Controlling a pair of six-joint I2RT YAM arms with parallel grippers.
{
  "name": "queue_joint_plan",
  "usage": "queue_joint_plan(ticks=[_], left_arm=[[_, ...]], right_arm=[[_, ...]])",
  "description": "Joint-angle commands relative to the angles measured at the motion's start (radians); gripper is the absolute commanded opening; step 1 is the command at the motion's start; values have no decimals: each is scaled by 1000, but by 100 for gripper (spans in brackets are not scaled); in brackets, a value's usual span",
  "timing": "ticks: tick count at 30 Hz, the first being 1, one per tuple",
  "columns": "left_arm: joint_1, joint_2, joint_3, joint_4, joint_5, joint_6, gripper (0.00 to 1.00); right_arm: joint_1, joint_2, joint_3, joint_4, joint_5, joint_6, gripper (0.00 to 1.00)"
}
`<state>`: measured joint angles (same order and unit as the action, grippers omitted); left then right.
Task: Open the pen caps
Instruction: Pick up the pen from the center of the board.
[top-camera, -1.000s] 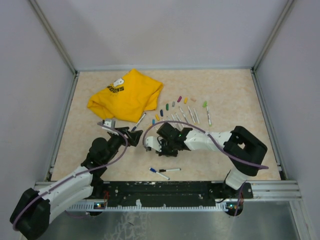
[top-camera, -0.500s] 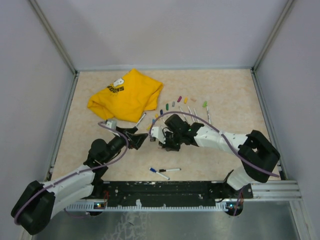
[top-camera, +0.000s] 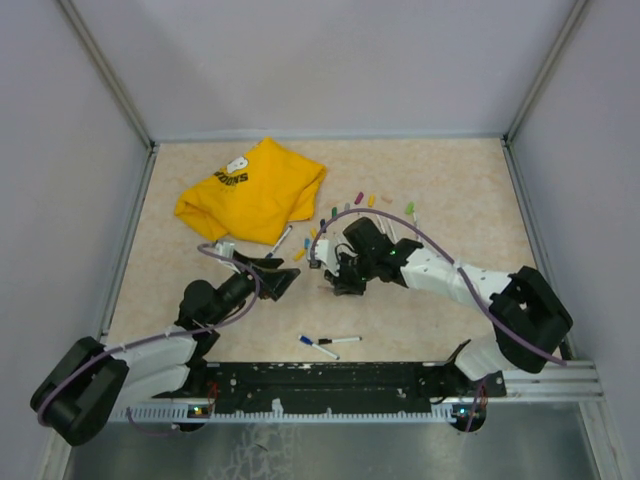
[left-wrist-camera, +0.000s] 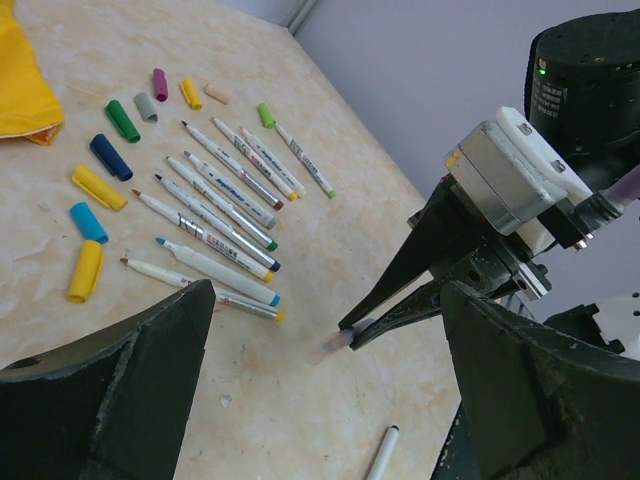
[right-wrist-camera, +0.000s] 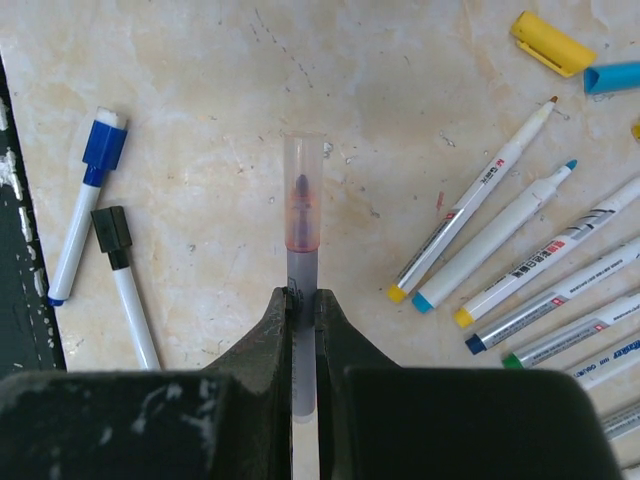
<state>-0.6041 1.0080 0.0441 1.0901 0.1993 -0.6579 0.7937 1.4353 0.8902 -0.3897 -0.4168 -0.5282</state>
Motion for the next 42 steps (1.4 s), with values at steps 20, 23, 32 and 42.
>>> queue_joint_plan(ticks=[20,23,32,42], left_arm=[[-86,76,2,126,-150,-122,98],[-105,83,2,122,-184,-130,98],[-161,155,-2,160,-320,-223,97],[-280,336,23,266,-486,-364,91]], right_arm=[[-54,-66,3,33,-78,34,0],[-55,-65,3,34,-79,34,0],[-56,-52,6,36,-84,42,0],[-56,-56,4,51,-80,55,0]])
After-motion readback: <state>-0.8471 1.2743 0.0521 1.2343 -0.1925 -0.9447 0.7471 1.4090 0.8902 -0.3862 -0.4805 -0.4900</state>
